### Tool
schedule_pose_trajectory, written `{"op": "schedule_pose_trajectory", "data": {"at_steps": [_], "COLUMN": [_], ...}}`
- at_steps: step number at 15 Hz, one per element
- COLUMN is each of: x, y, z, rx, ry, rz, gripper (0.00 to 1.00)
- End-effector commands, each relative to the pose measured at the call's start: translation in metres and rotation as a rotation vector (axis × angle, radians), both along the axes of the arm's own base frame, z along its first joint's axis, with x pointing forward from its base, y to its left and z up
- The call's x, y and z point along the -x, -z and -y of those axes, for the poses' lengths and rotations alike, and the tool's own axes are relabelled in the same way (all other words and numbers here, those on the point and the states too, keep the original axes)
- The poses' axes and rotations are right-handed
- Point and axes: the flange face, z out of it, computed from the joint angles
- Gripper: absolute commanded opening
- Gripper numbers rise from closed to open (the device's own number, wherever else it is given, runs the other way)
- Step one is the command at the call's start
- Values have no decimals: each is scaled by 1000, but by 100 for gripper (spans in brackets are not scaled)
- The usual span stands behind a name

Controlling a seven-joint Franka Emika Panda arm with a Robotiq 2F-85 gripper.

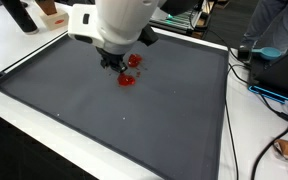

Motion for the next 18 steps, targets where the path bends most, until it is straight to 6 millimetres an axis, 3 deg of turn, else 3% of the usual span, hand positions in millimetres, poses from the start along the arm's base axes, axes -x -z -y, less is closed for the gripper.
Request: {"op": "schedule_pose_trajectory", "data": {"at_steps": [1, 11, 17, 18], "x": [4, 18, 35, 21], "y": [-28, -107, -135, -131], "z": [10, 33, 41, 38], "rx": [-112, -430, -545, -494], "ry": [-12, -119, -183, -163], "rz": [1, 56, 54, 51], "gripper": [3, 3, 3, 3]}}
